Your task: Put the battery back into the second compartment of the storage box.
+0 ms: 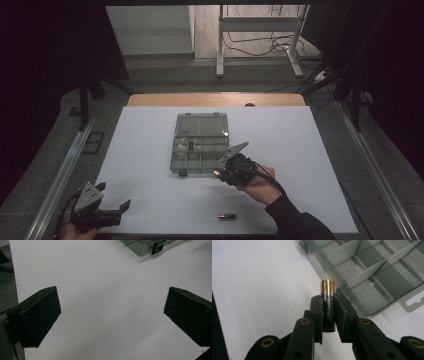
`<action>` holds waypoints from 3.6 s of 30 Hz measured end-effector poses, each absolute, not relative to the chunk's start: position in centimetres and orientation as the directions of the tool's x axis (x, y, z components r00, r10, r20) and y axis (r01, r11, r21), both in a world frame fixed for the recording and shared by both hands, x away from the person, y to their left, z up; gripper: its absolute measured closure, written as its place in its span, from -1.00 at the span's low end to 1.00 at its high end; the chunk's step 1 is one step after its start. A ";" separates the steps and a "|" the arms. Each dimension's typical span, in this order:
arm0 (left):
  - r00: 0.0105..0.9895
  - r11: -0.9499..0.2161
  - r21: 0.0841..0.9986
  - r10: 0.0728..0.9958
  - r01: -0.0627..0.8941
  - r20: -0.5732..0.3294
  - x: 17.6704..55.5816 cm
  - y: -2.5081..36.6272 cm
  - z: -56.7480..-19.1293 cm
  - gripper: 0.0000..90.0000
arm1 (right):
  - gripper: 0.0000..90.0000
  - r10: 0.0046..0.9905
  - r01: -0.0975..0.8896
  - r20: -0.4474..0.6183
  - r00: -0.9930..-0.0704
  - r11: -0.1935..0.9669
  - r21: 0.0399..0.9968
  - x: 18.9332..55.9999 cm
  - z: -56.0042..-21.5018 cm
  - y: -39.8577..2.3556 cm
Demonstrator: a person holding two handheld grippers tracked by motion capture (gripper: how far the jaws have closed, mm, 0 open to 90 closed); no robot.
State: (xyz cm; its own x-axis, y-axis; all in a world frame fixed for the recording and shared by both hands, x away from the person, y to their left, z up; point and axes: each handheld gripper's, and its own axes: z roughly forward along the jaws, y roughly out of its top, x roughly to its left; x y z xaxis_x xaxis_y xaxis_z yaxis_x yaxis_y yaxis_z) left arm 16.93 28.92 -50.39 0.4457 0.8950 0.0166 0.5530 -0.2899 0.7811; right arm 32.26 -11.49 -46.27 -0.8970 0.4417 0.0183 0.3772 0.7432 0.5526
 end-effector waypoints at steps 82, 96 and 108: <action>0.475 -0.317 0.778 0.880 0.542 0.028 16.9 28.8 -50.4 -0.96 | -0.30 0.583 0.465 -0.017 -0.812 0.664 0.586 42.4 -45.7 -1.9; 0.478 -0.326 0.774 0.878 0.543 0.035 16.9 28.7 -50.4 -0.95 | -0.92 0.493 0.396 -0.031 -0.869 0.733 0.553 40.0 -44.7 -4.0; 0.479 -0.331 0.771 0.877 0.544 0.039 16.9 28.7 -50.4 -0.95 | -1.00 0.466 0.360 -0.054 -0.883 0.747 0.559 37.2 -44.5 -6.1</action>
